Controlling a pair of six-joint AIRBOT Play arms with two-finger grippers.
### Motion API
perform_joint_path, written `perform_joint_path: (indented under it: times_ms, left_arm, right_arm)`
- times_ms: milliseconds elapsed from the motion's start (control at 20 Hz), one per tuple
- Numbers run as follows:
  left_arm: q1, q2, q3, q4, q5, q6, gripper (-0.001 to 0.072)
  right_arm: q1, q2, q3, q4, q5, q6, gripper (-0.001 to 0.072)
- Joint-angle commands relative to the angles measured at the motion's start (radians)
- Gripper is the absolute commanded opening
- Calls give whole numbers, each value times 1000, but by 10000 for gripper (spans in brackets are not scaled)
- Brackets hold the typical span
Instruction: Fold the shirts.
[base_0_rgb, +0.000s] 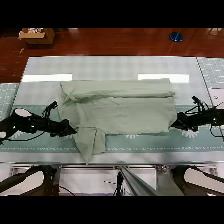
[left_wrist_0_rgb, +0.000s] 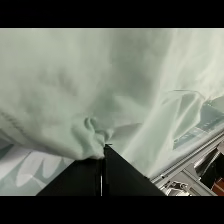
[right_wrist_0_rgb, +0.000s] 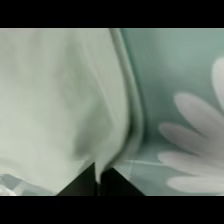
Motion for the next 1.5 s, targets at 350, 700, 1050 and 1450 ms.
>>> perform_joint_path:
  times_ms: [350, 700, 1050, 1450]
  left_arm:
    - [0, 87, 486, -109, 39, 15, 21]
    - [0, -127, 591, -155, 147, -10, 21]
    - [0, -386, 857, -201, 114, -14, 21]
    - [-17, -557, 934, -213, 91, -13, 21]
  right_arm:
    - [24, 173, 338, 362, -81, -123, 45]
    - [209, -12, 443, 332, -482, -113, 44]
    - [229, -213, 491, 336, -610, -106, 44]
    - [269, -292, 491, 296, -628, -124, 44]
